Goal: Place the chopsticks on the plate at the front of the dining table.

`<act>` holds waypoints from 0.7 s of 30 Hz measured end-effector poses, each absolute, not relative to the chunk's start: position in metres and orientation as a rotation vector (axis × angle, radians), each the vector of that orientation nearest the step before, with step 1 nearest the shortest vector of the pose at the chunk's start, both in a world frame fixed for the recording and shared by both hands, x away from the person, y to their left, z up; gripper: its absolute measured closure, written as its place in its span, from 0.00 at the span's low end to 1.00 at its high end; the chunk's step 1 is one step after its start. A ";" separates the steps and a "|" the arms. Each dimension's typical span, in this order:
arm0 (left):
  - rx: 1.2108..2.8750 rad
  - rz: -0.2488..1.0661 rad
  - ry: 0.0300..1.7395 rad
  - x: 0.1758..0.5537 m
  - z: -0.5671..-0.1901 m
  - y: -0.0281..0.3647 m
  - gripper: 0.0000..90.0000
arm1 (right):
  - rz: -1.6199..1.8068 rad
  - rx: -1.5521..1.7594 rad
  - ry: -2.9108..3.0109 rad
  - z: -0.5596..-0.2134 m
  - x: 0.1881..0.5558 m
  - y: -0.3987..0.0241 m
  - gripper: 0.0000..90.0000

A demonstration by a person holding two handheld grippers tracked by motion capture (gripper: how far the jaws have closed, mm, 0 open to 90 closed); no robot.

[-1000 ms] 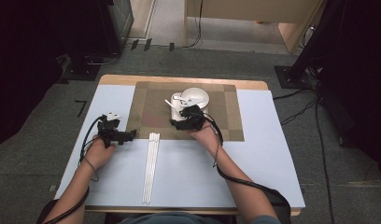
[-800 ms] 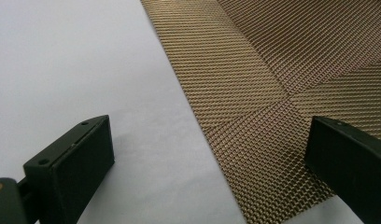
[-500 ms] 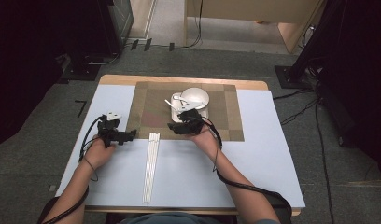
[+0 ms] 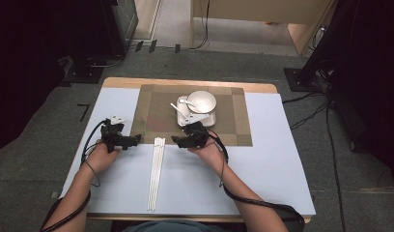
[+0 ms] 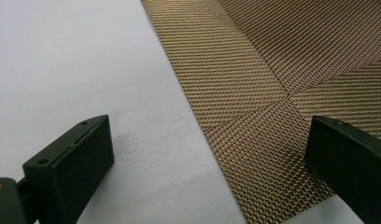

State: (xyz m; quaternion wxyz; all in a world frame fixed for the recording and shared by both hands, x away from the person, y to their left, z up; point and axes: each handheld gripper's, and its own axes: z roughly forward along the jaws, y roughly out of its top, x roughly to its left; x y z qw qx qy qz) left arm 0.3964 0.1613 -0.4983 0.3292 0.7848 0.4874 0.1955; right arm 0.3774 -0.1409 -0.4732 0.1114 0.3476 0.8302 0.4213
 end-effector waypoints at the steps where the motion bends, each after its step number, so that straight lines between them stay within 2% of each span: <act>1: 2.053 0.512 1.275 0.396 -0.498 0.161 0.01 | 1.237 1.021 2.438 -0.473 0.377 -0.141 0.44; 21: 2.057 0.510 1.276 0.397 -0.498 0.161 0.01 | 1.229 0.977 2.488 -0.487 0.365 -0.125 0.45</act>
